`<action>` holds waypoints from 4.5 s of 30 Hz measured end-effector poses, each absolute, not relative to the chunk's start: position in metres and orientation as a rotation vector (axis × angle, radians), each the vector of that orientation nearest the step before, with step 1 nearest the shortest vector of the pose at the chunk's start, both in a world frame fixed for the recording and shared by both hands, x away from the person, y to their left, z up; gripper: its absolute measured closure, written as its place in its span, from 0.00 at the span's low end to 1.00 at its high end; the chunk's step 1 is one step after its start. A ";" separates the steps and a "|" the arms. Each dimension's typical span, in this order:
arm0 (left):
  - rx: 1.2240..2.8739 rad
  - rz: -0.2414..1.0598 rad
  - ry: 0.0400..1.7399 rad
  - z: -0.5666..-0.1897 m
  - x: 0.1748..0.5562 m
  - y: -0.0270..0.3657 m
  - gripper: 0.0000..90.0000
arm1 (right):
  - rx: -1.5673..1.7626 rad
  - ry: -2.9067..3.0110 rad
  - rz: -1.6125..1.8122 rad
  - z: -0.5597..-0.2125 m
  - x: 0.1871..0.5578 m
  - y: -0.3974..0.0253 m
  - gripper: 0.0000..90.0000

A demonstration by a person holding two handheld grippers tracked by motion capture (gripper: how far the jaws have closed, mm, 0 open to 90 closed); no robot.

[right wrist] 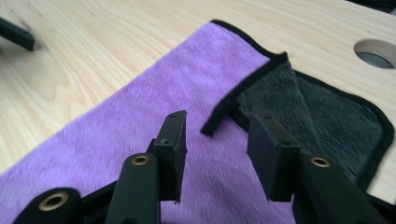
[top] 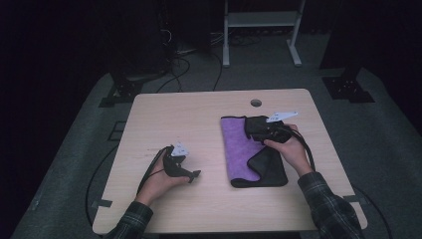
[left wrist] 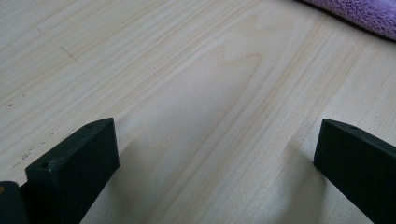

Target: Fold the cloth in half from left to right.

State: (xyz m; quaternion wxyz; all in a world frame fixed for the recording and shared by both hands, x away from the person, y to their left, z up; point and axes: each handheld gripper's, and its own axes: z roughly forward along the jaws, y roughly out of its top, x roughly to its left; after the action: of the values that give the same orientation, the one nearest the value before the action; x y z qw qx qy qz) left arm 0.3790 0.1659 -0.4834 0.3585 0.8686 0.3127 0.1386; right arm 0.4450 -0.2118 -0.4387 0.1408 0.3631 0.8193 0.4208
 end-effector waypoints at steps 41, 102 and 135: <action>2.231 0.367 0.818 -0.484 0.379 0.165 0.00 | 1.198 2.184 1.102 -0.427 0.498 -0.231 0.96; 2.233 0.366 0.820 -0.484 0.378 0.165 0.00 | 1.058 2.330 1.196 -0.432 0.403 -0.234 0.60; 2.230 0.366 0.822 -0.484 0.378 0.165 0.00 | 1.021 2.468 1.156 -0.450 0.360 -0.221 0.90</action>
State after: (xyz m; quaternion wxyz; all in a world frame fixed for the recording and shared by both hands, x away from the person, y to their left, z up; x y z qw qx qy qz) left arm 0.3784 0.1649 -0.4838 0.3602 0.8652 0.3188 0.1419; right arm 0.3596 -0.2214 -0.4497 0.1153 0.3484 0.8424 0.3947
